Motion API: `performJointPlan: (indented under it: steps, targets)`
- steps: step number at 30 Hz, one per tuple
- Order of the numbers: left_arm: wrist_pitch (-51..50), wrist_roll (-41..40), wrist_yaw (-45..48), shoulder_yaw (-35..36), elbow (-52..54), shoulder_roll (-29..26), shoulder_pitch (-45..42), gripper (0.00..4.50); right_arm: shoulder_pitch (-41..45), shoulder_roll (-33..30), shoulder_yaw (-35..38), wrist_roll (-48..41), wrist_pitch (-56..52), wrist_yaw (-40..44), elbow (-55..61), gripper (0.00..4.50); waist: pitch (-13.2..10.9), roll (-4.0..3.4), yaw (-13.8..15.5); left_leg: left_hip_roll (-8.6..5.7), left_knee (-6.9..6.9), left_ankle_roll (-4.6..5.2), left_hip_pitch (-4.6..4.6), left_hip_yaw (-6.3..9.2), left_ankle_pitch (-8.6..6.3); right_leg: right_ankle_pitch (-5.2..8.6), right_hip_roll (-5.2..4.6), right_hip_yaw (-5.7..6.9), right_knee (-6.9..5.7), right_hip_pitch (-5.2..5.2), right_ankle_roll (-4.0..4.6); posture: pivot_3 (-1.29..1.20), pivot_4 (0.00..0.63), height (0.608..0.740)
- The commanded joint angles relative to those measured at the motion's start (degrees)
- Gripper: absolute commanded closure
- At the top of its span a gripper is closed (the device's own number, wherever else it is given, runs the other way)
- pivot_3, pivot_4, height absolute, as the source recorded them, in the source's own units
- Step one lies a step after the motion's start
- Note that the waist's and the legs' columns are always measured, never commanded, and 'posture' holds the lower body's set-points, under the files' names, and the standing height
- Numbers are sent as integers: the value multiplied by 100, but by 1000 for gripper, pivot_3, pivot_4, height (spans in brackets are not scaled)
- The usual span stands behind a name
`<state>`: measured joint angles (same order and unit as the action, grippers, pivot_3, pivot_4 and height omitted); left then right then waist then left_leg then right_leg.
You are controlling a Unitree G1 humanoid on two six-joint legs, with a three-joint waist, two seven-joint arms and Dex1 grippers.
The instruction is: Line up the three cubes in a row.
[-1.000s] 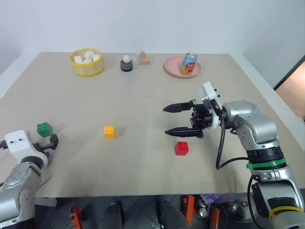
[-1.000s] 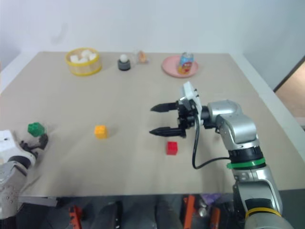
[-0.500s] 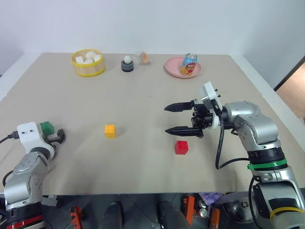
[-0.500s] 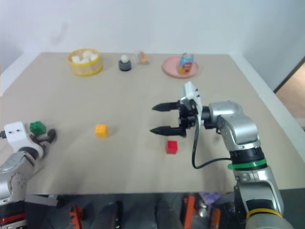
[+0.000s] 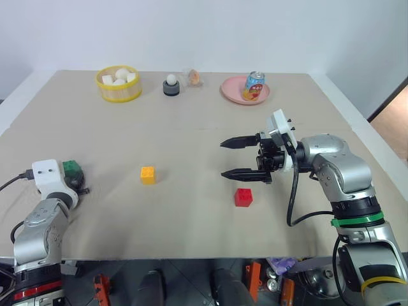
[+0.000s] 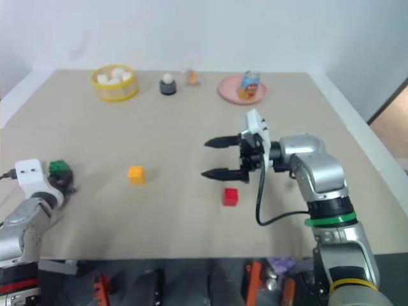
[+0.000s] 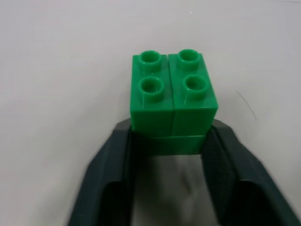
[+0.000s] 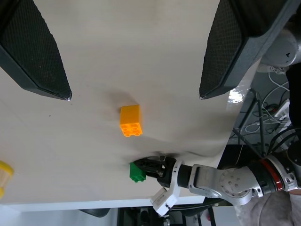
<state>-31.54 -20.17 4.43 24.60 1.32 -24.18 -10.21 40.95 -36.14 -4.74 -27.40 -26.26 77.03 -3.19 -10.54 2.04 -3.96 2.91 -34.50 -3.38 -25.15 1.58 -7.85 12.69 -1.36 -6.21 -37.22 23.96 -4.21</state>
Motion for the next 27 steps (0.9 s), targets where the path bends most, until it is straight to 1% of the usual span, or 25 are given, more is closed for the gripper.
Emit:
performJointPlan:
  steps: [1,6,12,16,18,20,23,27]
  targets:
    - [-47,94,57,-102,3,-46,-85,3208,176,0,75,18,120,-22,-19,0,0,0,2,0,0,0,-1,0,0,0,0,0,0,0,0,0,150,740]
    - [388,233,478,-230,0,-258,-159,3208,210,3,73,83,189,2,-112,0,-1,1,1,0,0,-1,-3,0,0,-1,0,1,0,1,0,0,150,740]
    - [1314,211,1547,-286,-51,-789,-381,3208,219,-145,124,5,38,101,-66,0,-4,7,-4,4,6,-2,-15,-1,1,4,3,1,2,18,6,0,150,740]
    - [1619,-114,2353,-244,-98,-1105,-621,3208,169,-301,154,-62,-73,196,11,0,-5,7,-4,4,15,-5,-18,-4,-1,21,1,1,2,21,6,0,150,740]
    - [1746,-362,2903,-260,-43,-1281,-845,3208,131,-345,164,-22,-65,168,23,0,-5,7,-4,4,17,-9,-20,-3,-4,27,1,1,2,23,5,0,150,740]
    - [1693,-658,3329,-313,91,-1359,-1076,3208,103,-372,167,1,-48,154,22,0,-5,7,0,5,18,-10,-23,-3,-5,30,2,2,2,25,4,0,150,740]
    - [1522,-960,3817,-618,393,-1343,-1346,3208,91,-389,181,5,-39,121,31,0,-6,7,0,3,17,-9,-25,-2,-5,31,0,2,2,23,1,0,150,740]
    - [976,-1277,4418,-1438,965,-1282,-1546,3208,53,-471,315,-112,-175,62,180,0,-6,7,-2,2,16,-9,-25,-1,-4,32,0,0,2,20,-4,0,150,740]
